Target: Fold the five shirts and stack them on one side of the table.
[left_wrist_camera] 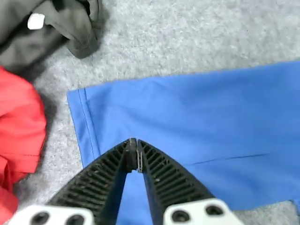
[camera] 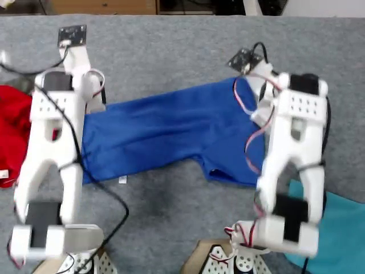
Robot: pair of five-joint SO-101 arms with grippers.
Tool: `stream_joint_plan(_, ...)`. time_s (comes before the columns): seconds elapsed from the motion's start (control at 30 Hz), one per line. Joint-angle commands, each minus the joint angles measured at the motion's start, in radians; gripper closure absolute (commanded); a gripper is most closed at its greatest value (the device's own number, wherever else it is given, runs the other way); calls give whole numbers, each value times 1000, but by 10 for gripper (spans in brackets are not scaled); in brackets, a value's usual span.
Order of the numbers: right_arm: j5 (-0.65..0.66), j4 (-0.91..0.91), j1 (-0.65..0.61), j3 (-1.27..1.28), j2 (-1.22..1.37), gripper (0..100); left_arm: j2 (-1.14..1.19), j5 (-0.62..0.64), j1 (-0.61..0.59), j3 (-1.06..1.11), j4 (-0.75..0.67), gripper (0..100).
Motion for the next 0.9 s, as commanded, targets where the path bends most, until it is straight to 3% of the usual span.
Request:
stream_joint_plan(0.0, 152, -95, -25, 229, -249, 994, -239, -6, -17, 279, -163, 981)
stream_joint_plan(0.1, 253, -127, -42, 406, -378, 992, -331, 2, -48, 454, -265, 981)
stream_joint_plan(0.27, 262, -129, -47, 627, -515, 989, -318, 3, -141, 614, -387, 981)
stream_joint_plan(0.37, 262, -133, -64, 710, -536, 925, -291, 3, -176, 683, -483, 981)
stream_joint_plan(0.53, 264, -133, -137, 786, -535, 817, -254, 2, -195, 692, -526, 981)
stream_joint_plan(0.67, 275, -198, -208, 862, -533, 811, -213, 2, -201, 680, -534, 981)
stream_joint_plan(0.87, 275, -382, -194, 940, -456, 811, -128, 2, -201, 669, -592, 981)
